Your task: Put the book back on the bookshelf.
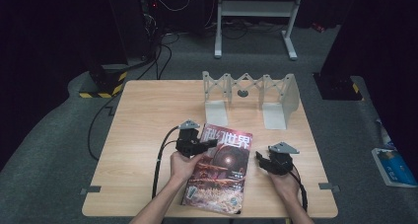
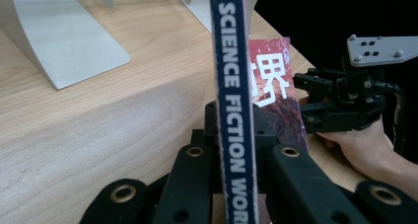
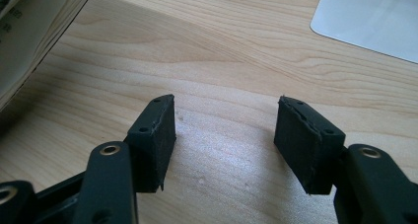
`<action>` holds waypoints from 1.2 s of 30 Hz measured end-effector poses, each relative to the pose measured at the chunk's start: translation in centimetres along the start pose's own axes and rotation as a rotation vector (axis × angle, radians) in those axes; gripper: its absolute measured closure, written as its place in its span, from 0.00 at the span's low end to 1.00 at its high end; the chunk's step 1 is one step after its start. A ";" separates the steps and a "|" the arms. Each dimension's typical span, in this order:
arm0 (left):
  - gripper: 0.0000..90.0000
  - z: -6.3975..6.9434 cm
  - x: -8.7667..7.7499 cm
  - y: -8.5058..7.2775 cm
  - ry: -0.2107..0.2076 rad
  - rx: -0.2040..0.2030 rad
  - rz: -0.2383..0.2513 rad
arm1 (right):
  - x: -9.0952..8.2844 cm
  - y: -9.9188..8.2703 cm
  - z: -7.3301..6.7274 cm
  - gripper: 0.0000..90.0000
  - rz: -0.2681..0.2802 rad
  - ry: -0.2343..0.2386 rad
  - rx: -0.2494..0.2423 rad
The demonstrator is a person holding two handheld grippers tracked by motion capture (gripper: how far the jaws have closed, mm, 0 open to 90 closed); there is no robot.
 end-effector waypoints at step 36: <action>0.93 4.0 -2.4 4.1 -0.014 0.143 0.001 | -0.4 -0.1 -0.1 0.51 0.004 0.009 0.039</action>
Point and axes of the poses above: each handheld gripper's, and its own axes: x roughly forward along the jaws, y roughly out of its top, z roughly to its right, the point moved 1 cm from there along x, roughly forward along the jaws, and after that the axes turned 7 degrees about -z, right-handed, at the moved point
